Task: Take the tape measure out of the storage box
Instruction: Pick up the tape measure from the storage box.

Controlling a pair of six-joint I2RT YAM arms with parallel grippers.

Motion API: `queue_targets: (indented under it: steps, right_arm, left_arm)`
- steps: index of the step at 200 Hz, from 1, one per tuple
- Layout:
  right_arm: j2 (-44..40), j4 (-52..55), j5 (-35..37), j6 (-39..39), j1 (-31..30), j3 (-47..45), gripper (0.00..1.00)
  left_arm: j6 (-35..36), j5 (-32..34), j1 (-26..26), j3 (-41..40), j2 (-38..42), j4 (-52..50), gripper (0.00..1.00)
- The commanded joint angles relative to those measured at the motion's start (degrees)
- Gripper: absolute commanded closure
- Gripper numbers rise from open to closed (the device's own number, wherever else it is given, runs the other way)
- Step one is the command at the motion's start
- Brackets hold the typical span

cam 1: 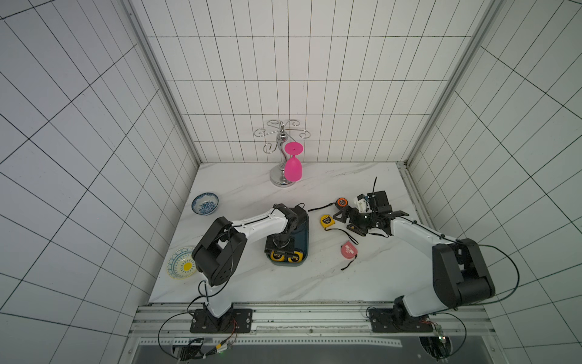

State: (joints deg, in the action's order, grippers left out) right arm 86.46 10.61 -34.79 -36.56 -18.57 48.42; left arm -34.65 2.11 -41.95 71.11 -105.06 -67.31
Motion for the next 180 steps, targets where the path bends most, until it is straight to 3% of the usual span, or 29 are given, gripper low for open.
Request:
queue_targets:
  steps: [1,85,131,180]
  right_arm:
    - [-0.15,1.15,-0.11,0.96,0.74,2.90,0.04]
    - [-0.15,1.13,-0.27,0.80,1.17,2.64,0.04]
    - [-0.67,1.23,-0.55,0.81,1.28,2.22,0.04]
    - [-0.42,0.95,-0.61,0.72,1.26,2.16,0.04]
  left_arm:
    - [-0.06,2.01,-0.24,0.94,-1.11,1.10,0.34]
    - [-1.51,5.70,-0.23,4.01,-1.97,2.60,0.35]
    - [-1.53,5.14,-0.23,2.66,0.21,1.91,0.25]
    - [-2.92,4.93,-0.23,0.13,0.96,1.48,0.25]
